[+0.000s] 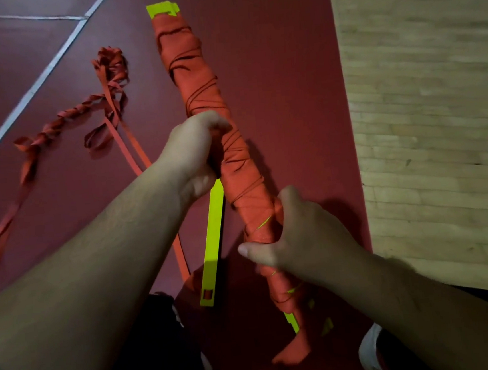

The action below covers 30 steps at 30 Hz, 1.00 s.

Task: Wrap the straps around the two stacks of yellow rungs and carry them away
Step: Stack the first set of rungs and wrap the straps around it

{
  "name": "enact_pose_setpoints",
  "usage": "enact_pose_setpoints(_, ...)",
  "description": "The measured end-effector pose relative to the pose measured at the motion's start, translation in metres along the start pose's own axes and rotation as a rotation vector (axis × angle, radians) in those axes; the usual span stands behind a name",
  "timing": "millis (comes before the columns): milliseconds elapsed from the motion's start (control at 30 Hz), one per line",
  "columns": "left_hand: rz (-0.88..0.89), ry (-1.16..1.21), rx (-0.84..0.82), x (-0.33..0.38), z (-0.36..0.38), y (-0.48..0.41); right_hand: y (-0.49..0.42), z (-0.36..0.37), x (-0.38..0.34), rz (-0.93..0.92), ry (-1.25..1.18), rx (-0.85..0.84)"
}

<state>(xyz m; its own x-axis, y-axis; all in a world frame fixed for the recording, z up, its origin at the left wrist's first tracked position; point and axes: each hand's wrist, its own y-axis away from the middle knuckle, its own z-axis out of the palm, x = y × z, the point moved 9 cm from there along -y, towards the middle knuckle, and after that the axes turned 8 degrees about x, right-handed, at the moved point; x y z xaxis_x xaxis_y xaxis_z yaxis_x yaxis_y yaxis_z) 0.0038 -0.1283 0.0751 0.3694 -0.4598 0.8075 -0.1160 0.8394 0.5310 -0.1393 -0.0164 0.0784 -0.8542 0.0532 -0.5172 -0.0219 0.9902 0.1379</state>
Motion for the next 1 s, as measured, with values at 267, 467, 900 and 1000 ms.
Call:
enact_pose_setpoints(267, 0.06, 0.041, -0.168, -0.002, 0.005, 0.002, -0.01, 0.0, 0.008, 0.076, -0.672, -0.157)
enact_pose_setpoints(467, -0.086, 0.176, -0.4, -0.014, 0.031, 0.022, -0.001, 0.013, -0.005, 0.025, -0.934, -0.364)
enact_pose_setpoints(900, 0.262, -0.091, 0.114, 0.019, -0.011, 0.013, -0.004, -0.007, -0.015, -0.275, -0.156, -0.122)
enact_pose_setpoints(1000, 0.146, 0.023, 0.101, 0.012, -0.006, 0.009, -0.008, -0.015, -0.011, -0.204, -0.05, 0.032)
